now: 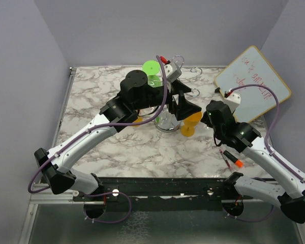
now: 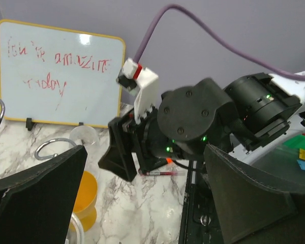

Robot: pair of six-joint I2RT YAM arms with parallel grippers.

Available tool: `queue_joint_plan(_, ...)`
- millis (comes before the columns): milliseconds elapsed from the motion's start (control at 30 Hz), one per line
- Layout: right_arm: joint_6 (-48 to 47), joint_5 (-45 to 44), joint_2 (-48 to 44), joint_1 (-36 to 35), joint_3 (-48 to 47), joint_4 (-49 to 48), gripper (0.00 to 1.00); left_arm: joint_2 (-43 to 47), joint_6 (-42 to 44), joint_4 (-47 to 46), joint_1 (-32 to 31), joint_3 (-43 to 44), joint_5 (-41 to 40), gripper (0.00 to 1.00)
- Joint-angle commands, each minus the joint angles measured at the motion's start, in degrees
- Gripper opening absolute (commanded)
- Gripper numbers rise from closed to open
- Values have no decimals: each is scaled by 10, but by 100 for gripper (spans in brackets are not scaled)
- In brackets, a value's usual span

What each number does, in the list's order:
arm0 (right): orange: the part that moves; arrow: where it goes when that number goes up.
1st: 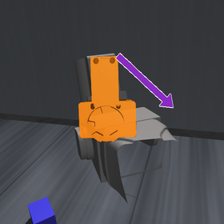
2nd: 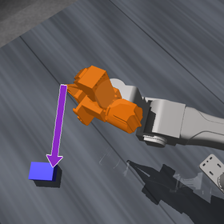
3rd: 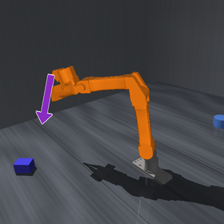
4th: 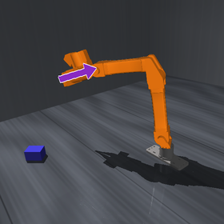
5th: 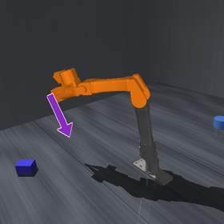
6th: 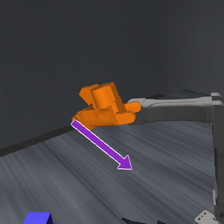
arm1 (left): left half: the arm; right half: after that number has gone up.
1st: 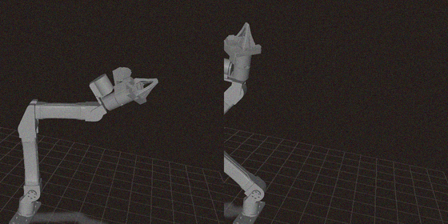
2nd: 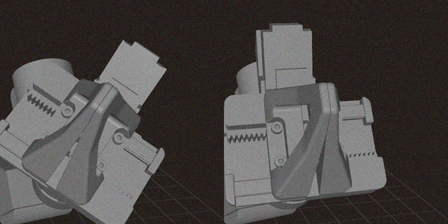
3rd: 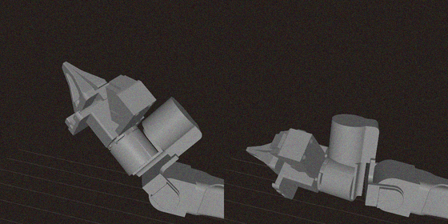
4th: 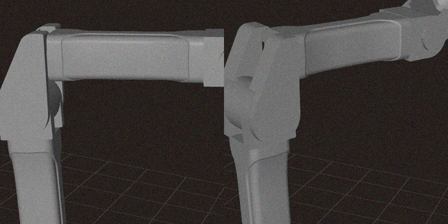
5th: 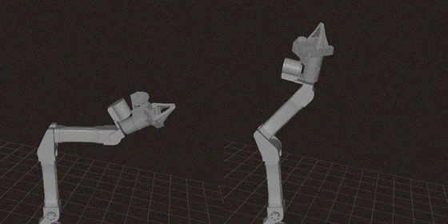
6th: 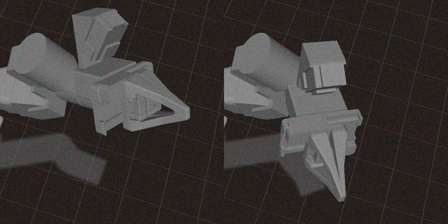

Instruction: Place the wine glass upside down on the wine glass rack

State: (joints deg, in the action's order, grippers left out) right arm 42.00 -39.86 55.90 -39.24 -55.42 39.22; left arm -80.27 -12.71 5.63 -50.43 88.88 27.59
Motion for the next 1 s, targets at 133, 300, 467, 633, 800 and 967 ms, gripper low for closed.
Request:
queue_joint_plan(133,-24,-54,53,77,-77,1,57,58,5,-33,-2,-65,-40,99)
queue_joint_plan(300,-63,12,60,144,-64,-45,57,98,22,-24,-2,-89,-75,99)
queue_joint_plan(467,-72,113,77,212,-45,-77,55,129,30,-24,-2,-111,-106,99)
queue_joint_plan(633,-62,149,115,227,-35,-82,47,153,35,-28,-2,-138,-132,99)
queue_joint_plan(800,-82,127,132,232,-30,-88,36,166,32,-28,-2,-154,-147,99)
queue_joint_plan(967,-96,129,155,233,-30,-83,23,169,15,-38,-2,-173,-137,99)
